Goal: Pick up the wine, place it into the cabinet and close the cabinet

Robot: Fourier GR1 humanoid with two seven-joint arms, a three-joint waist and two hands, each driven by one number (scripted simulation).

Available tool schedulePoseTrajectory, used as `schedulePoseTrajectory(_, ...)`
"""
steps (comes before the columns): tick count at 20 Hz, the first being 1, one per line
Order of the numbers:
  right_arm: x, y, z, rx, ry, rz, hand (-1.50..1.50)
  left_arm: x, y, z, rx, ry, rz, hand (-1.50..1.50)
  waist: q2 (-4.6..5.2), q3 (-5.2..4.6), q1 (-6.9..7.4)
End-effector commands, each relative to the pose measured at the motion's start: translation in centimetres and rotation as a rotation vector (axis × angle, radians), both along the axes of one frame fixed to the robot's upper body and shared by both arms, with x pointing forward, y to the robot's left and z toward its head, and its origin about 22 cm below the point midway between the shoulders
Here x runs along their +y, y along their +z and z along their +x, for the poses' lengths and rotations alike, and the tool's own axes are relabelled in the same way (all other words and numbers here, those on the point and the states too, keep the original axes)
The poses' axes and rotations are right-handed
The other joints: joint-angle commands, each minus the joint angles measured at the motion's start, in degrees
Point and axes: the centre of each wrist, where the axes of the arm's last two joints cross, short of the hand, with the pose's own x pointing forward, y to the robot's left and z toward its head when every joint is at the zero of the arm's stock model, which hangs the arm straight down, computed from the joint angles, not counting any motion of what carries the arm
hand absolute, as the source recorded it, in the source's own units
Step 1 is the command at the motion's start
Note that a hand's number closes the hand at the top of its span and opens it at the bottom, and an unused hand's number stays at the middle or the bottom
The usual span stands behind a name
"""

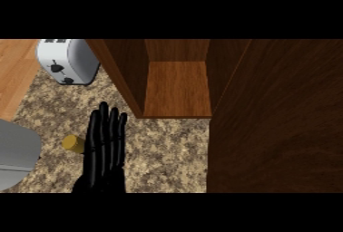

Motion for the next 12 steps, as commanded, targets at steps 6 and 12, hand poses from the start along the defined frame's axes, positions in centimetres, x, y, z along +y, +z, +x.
schedulePoseTrajectory(6,-0.2,3.0,-0.2,-0.02,0.014,0.011,-1.5,-1.9,1.5,-1.9,0.012,0.029,-0.039,-1.5,-0.02,0.0,0.35)
schedulePoseTrajectory(12,0.9,2.7,-0.8,-0.014,-0.014,0.014,-1.5,-1.2,3.3,-1.4,0.004,0.083,-0.049,-1.5,-0.07,0.01,0.24)
